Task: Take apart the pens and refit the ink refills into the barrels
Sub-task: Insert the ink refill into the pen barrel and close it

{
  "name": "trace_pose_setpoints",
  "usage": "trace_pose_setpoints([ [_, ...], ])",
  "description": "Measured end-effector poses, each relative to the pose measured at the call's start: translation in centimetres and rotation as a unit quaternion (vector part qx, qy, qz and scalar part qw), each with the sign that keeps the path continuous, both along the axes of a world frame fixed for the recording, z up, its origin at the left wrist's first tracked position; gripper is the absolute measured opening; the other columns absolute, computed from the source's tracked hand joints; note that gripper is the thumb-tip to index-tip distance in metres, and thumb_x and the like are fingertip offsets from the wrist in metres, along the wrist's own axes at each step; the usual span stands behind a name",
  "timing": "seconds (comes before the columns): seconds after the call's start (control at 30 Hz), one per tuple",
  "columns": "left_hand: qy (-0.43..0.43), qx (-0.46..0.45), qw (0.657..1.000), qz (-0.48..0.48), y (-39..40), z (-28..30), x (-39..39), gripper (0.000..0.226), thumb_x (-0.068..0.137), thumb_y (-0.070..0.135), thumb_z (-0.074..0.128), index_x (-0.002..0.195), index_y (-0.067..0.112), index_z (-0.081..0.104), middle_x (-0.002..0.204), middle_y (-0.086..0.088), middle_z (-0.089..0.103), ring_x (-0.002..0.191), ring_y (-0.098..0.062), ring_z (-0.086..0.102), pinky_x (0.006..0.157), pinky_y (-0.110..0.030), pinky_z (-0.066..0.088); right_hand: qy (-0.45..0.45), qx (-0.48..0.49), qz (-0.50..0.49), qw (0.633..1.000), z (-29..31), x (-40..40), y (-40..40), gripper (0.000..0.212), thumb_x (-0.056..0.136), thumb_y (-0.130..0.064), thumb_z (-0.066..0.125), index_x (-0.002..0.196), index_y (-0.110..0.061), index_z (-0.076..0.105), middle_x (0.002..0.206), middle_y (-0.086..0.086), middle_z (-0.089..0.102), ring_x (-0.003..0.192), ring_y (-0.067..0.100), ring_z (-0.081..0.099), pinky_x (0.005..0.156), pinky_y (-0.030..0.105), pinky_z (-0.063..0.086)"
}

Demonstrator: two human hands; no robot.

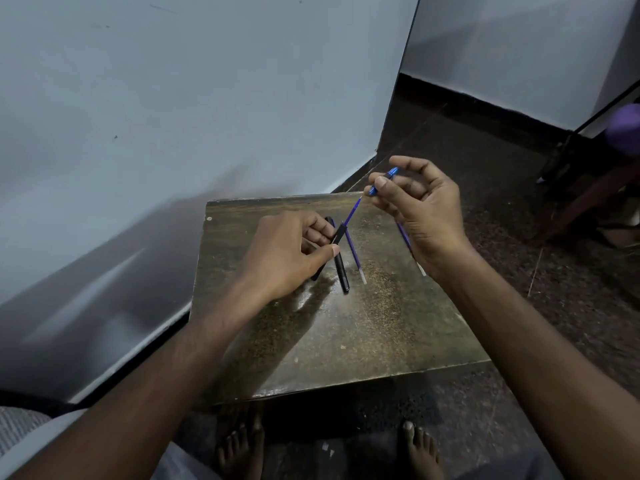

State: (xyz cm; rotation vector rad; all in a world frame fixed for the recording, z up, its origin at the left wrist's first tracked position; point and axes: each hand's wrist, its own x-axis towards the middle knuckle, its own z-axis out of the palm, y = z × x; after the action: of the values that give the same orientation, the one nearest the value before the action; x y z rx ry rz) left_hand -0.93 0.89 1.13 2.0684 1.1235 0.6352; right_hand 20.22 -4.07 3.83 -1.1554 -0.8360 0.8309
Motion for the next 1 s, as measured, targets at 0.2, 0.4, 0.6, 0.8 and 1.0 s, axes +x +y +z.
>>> trace_pose_setpoints([
  [0.2, 0.003, -0.005, 1.000, -0.005, -0.05, -0.13, 0.02, 0.020, 0.090, 0.031, 0.089, 0.107, 0.033, 0.078, 0.087, 0.020, 0.076, 0.083, 0.018, 0.069, 0.061, 0.003, 0.046, -0.017, -0.014, 0.010, 1.000, -0.34, -0.10, 0.27, 0.039, 0.095, 0.001, 0.079, 0.130, -0.001, 0.063, 0.108, 0.021, 0.081, 0.097, 0.026, 0.081, 0.085, 0.032, 0.065],
  [0.4, 0.001, 0.000, 1.000, -0.004, -0.04, -0.14, -0.03, 0.019, 0.090, 0.029, 0.089, 0.107, 0.029, 0.080, 0.089, 0.016, 0.079, 0.083, 0.009, 0.072, 0.061, 0.001, 0.046, -0.070, -0.027, 0.024, 0.997, -0.48, -0.13, 0.25, 0.043, 0.095, -0.003, 0.082, 0.133, 0.000, 0.062, 0.111, 0.024, 0.081, 0.099, 0.025, 0.083, 0.083, 0.030, 0.065],
  [0.6, 0.012, 0.004, 1.000, 0.004, -0.07, -0.10, 0.03, 0.020, 0.091, 0.030, 0.088, 0.110, 0.030, 0.080, 0.091, 0.016, 0.079, 0.079, 0.005, 0.073, 0.063, 0.002, 0.046, -0.075, -0.044, 0.040, 0.995, -0.23, -0.29, 0.21, 0.042, 0.095, -0.005, 0.082, 0.132, 0.003, 0.064, 0.118, 0.042, 0.071, 0.098, 0.026, 0.079, 0.084, 0.033, 0.066],
  [0.8, 0.006, 0.006, 1.000, 0.003, -0.02, -0.14, 0.05, 0.019, 0.090, 0.028, 0.089, 0.107, 0.029, 0.081, 0.089, 0.015, 0.080, 0.075, 0.006, 0.073, 0.062, 0.001, 0.045, -0.036, -0.015, -0.022, 0.999, 0.27, -0.20, -0.03, 0.034, 0.097, 0.000, 0.078, 0.127, 0.003, 0.064, 0.117, 0.041, 0.072, 0.100, 0.034, 0.078, 0.095, 0.047, 0.064],
  [1.0, 0.001, 0.001, 1.000, 0.003, 0.02, -0.28, 0.14, 0.018, 0.090, 0.029, 0.089, 0.105, 0.030, 0.081, 0.087, 0.018, 0.079, 0.083, 0.010, 0.072, 0.062, 0.001, 0.046, -0.068, -0.030, 0.010, 0.997, -0.22, -0.06, 0.01, 0.038, 0.095, -0.003, 0.081, 0.129, 0.003, 0.064, 0.117, 0.037, 0.074, 0.099, 0.028, 0.079, 0.086, 0.037, 0.067],
])
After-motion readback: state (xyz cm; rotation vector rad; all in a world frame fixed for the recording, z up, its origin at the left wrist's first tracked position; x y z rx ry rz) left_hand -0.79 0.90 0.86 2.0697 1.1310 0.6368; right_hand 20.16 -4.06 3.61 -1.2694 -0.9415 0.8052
